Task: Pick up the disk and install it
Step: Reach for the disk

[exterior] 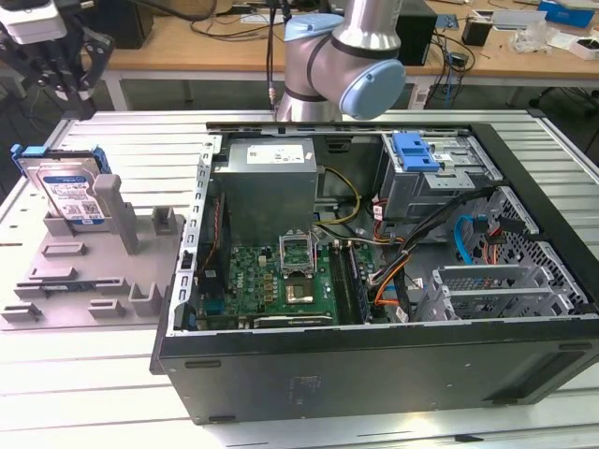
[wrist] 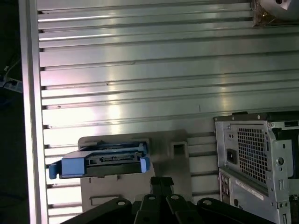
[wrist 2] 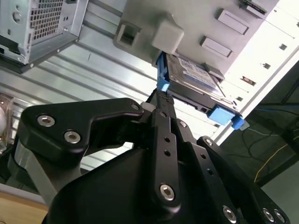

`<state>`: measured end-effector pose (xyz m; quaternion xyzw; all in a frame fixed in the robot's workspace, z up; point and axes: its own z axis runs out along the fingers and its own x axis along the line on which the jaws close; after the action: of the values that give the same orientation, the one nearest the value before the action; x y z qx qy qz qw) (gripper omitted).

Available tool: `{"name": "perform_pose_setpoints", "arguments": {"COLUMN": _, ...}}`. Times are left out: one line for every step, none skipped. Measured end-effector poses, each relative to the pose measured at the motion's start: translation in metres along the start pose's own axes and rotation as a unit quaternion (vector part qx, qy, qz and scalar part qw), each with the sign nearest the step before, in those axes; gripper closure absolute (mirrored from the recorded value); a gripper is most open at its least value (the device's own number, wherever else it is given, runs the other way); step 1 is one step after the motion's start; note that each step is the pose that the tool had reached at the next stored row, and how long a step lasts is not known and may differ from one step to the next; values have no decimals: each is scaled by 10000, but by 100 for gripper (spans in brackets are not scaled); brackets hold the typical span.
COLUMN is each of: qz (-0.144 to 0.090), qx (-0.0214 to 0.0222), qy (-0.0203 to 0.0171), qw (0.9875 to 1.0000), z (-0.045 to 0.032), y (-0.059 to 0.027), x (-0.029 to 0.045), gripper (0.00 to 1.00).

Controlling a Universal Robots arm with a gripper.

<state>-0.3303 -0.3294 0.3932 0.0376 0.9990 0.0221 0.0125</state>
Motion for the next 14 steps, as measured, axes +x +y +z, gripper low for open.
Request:
{"name": "perform_pose_setpoints", "arguments": {"qz": 0, "qx": 0, "qy": 0, "qw": 10000, "z": -1, "y": 10, "x": 37, "gripper": 89}}
{"name": "perform_pose_setpoints", "arguments": {"qz": 0, "qx": 0, "qy": 0, "qw": 10000, "z": -1, "y": 18, "x": 70, "gripper": 89}}
{"name": "perform_pose_setpoints", "arguments": {"qz": -1, "qx": 0, "qy": 1, "qw": 10000, "z": -2, "y": 40, "x": 156, "gripper": 89}}
{"name": "perform_pose_setpoints", "arguments": {"qz": 1, "qx": 0, "qy": 0, "qw": 10000, "z": -2, "y": 54, "x": 211, "gripper": 89}}
{"name": "perform_pose_setpoints", "arguments": {"qz": 0, "qx": 0, "qy": 0, "qw": 10000, "z": -3, "y": 66, "x": 266, "gripper": 89}}
{"name": "perform_pose_setpoints", "arguments": {"qz": 0, "qx": 0, "qy": 0, "qw": 10000, "z": -3, "y": 75, "x": 312, "gripper": 89}}
{"name": "perform_pose_setpoints", "arguments": {"qz": -1, "qx": 0, "qy": 0, "qw": 10000, "z": -4, "y": 81, "x": 346, "gripper": 89}}
{"name": "perform_pose_setpoints", "arguments": {"qz": 0, "qx": 0, "qy": 1, "qw": 10000, "z": -5, "y": 90, "x": 392, "gripper": 89}}
{"name": "perform_pose_setpoints", "arguments": {"qz": 0, "qx": 0, "qy": 0, "qw": 10000, "z": -5, "y": 96, "x": 428, "gripper": 89}}
{"name": "perform_pose_setpoints", "arguments": {"qz": 0, "qx": 0, "qy": 0, "qw": 10000, "z": -5, "y": 101, "x": 463, "gripper": 89}}
{"name": "perform_pose_setpoints", "arguments": {"qz": 0, "qx": 0, "qy": 0, "qw": 10000, "z": -5, "y": 107, "x": 504, "gripper": 89}}
{"name": "perform_pose_setpoints", "arguments": {"qz": -1, "qx": 0, "qy": 0, "qw": 10000, "z": -6, "y": 114, "x": 551, "gripper": 89}}
{"name": "perform_pose_setpoints", "arguments": {"qz": -1, "qx": 0, "qy": 1, "qw": 10000, "z": -6, "y": 119, "x": 583, "gripper": 89}}
{"name": "perform_pose_setpoints", "arguments": {"qz": 0, "qx": 0, "qy": 0, "qw": 10000, "z": -6, "y": 128, "x": 639, "gripper": 89}}
